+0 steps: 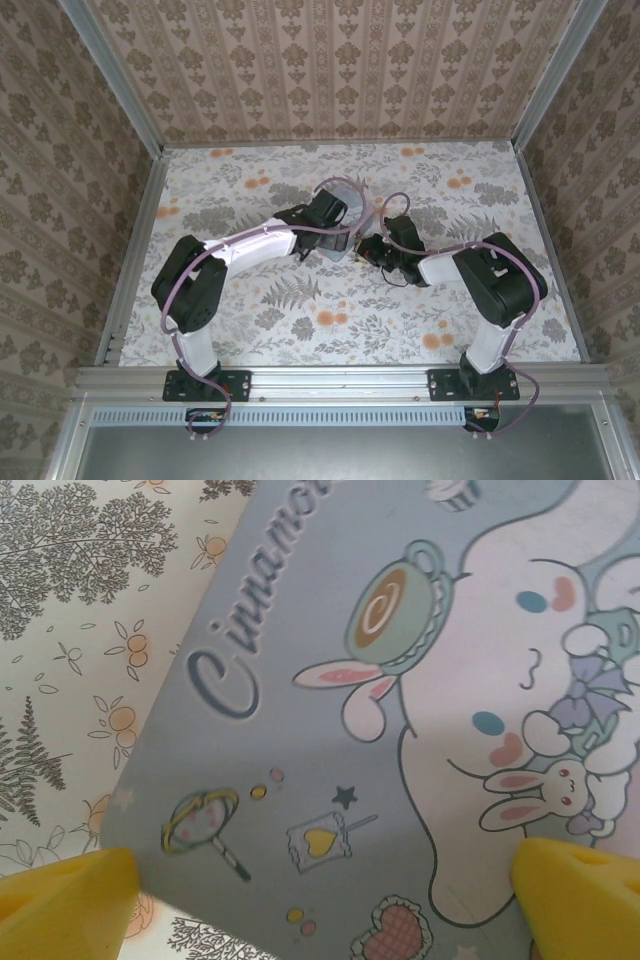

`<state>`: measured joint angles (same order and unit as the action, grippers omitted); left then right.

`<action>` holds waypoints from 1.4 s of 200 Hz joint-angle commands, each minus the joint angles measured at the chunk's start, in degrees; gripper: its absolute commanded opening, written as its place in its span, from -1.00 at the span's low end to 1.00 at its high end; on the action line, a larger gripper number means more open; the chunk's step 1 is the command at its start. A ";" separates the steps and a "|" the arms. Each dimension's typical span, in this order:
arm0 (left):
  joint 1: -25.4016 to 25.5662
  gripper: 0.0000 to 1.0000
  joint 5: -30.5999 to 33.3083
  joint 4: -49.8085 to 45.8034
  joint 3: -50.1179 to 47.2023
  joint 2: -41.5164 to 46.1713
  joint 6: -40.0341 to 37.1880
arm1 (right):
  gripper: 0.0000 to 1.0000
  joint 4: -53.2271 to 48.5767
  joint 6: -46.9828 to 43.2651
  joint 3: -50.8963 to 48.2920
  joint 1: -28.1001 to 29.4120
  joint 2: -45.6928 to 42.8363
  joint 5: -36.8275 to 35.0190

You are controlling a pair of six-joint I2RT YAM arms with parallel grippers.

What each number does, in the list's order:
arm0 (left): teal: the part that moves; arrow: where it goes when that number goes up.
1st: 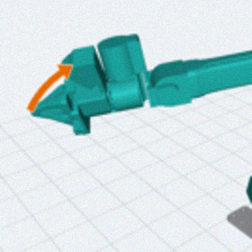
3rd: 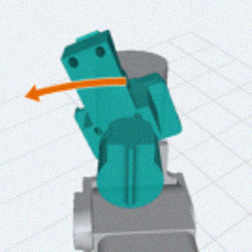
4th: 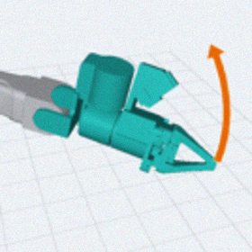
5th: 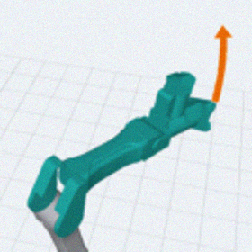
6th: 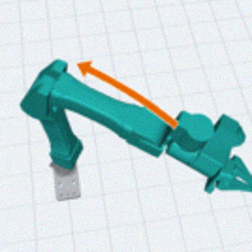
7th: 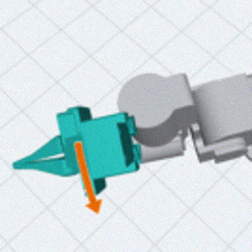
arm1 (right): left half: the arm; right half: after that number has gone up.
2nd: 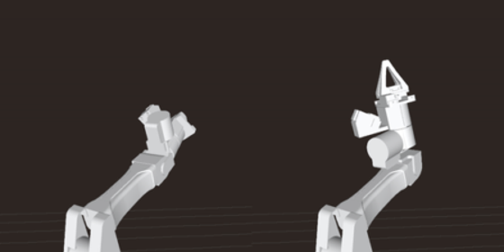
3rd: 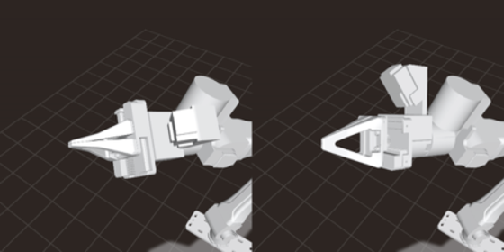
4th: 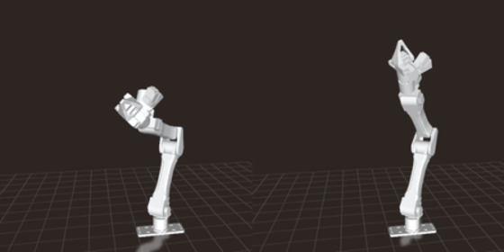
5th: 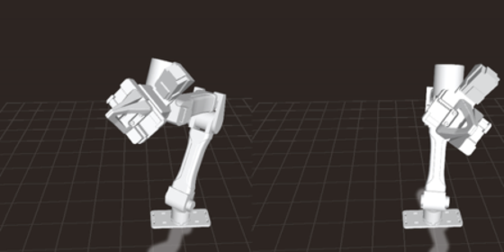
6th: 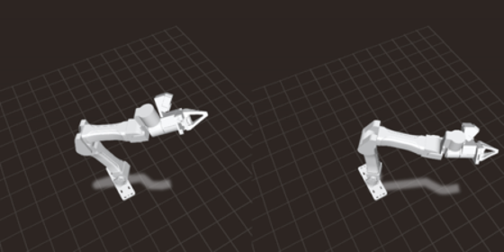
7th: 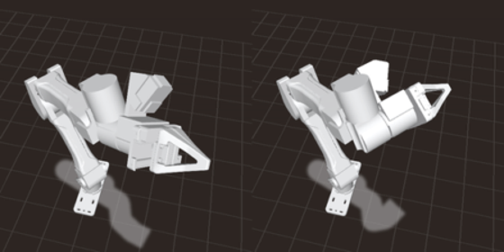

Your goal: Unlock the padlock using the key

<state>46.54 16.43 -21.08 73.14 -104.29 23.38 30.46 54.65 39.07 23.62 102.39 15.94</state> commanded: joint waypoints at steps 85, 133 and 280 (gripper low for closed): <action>1.41 1.00 -1.96 -7.92 -3.53 -1.97 -0.57 | -1.00 -9.59 -8.07 7.23 -3.06 2.88 -1.17; 1.88 0.99 -2.38 -7.49 -4.21 -2.46 0.09 | -1.00 -19.78 -14.39 16.64 -6.07 4.34 -1.04; -2.14 1.00 -2.65 -8.27 -1.88 -0.88 -2.19 | -1.00 -21.71 -14.19 6.23 -7.82 -10.03 4.52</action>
<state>46.48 15.40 -19.66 72.44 -104.05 23.83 8.73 39.35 48.01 15.99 96.55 17.89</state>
